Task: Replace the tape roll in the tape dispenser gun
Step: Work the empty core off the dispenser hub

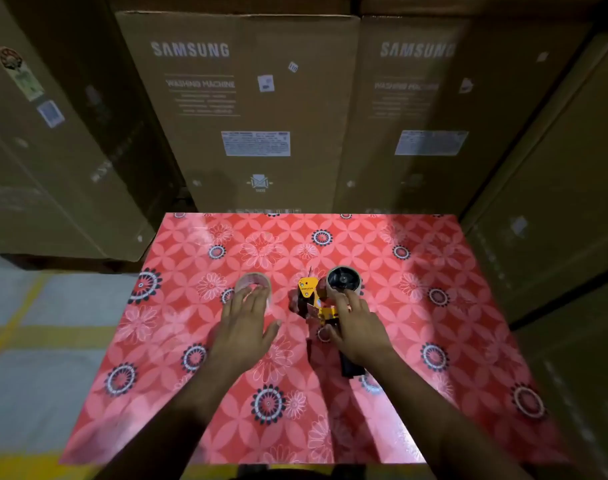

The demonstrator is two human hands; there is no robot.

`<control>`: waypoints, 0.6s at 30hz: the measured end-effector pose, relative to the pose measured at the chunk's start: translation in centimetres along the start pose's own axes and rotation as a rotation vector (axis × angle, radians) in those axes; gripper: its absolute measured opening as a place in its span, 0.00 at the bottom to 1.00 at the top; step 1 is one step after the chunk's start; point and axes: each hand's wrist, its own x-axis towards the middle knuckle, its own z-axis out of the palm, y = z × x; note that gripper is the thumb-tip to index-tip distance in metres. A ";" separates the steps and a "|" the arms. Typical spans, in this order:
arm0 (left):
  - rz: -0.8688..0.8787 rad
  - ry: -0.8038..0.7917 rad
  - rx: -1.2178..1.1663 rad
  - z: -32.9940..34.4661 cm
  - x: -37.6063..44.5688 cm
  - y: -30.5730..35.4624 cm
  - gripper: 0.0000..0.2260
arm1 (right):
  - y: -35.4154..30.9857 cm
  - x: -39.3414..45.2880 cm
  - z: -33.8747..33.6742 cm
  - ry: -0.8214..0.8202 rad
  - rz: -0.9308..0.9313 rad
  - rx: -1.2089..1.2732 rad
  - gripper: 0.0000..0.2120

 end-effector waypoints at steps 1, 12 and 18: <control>-0.003 -0.017 -0.006 0.1 -0.3 0.2 0.31 | -0.2 0.2 0.2 -0.036 0.011 -0.018 0.35; 0.015 -0.080 -0.048 2.7 -2.0 -0.6 0.29 | -2.1 -0.9 3.0 -0.107 -0.007 -0.033 0.30; 0.090 -0.079 -0.069 4.2 -3.4 -1.1 0.29 | -2.6 -3.6 5.0 -0.137 -0.102 -0.044 0.34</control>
